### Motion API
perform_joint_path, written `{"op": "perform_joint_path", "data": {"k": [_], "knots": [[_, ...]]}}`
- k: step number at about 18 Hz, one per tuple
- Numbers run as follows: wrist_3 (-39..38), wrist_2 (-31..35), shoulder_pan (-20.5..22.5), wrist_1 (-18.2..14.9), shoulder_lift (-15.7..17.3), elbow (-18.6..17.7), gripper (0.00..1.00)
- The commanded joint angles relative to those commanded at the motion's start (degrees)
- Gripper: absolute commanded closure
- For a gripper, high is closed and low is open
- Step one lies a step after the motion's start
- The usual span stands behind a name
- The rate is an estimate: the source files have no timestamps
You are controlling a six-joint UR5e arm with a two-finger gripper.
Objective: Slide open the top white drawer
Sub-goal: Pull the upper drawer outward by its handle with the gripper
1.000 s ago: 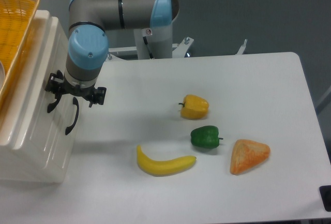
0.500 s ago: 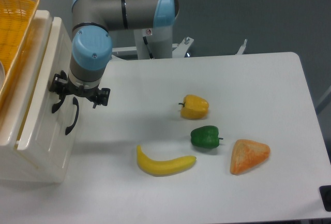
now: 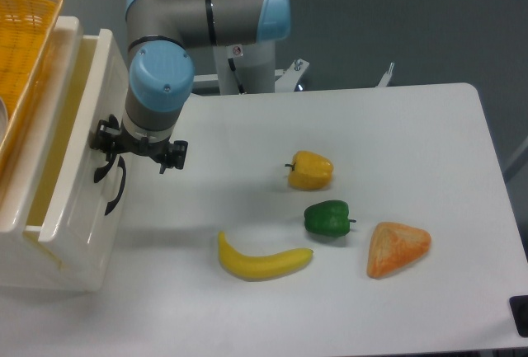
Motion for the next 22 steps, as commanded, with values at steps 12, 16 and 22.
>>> {"op": "perform_joint_path", "data": {"k": [12,16,22], "knots": [[2.4,1.6,2.5,-0.4,0.2,0.0,0.0],[3.2,2.5,3.4,-0.5,0.2,0.1,0.0],[5.5,2.6,4.9,-1.0,0.3,0.2,0.0]]}}
